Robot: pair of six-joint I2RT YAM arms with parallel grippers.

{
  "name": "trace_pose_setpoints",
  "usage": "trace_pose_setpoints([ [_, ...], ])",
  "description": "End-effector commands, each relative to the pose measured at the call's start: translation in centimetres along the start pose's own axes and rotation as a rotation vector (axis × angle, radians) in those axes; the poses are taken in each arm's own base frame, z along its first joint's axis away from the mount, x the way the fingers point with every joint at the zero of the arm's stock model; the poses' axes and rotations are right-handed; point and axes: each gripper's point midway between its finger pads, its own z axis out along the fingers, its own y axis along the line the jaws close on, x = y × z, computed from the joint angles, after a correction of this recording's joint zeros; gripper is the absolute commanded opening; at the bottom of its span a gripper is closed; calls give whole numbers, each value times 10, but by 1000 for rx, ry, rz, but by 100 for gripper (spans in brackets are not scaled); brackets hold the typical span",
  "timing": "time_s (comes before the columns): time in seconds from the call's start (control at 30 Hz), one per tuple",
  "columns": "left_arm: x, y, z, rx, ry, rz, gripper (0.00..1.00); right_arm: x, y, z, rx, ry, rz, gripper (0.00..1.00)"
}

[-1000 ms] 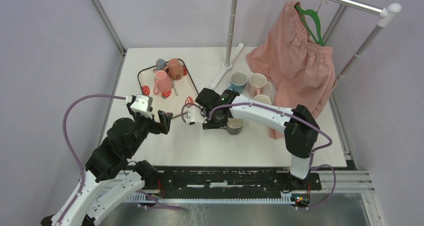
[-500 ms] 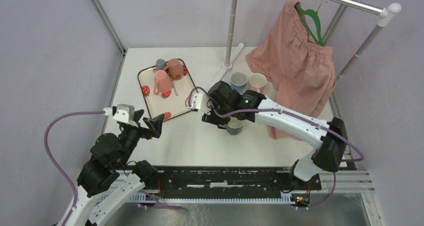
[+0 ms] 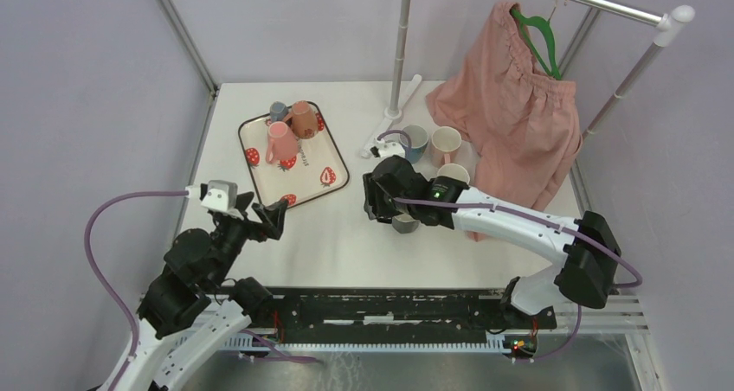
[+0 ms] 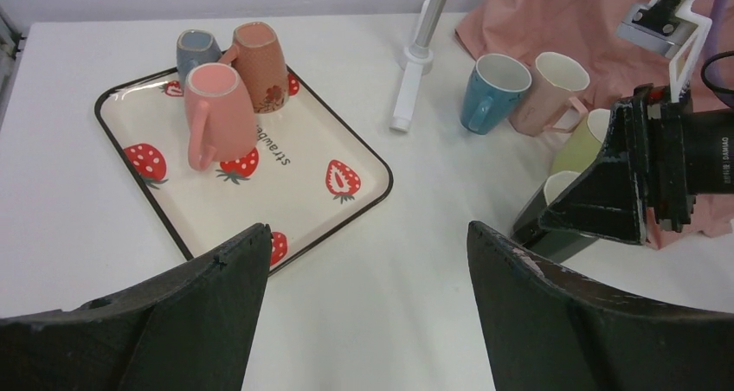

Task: Turn the mug right side up
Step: Place the cup at the center of the board.

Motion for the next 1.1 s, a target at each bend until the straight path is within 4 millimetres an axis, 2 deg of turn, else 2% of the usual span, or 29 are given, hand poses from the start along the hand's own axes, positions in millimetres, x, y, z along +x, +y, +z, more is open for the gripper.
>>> trace_pose_setpoints([
  [0.0, 1, -4, 5, 2, 2, -27, 89, -7, -7, 7, 135, -62, 394, 56],
  [0.2, 3, -6, 7, 10, 12, -22, 89, 13, -18, 16, 209, -57, 631, 56],
  [0.37, 4, -7, 7, 17, 16, -20, 89, 16, -31, 17, 285, -91, 717, 56],
  [0.67, 7, -8, 9, 25, 29, -9, 89, 35, -29, 29, 317, -11, 742, 56],
  [1.07, 9, -8, 9, 24, 32, -2, 89, 56, -53, 25, 433, 7, 706, 56],
])
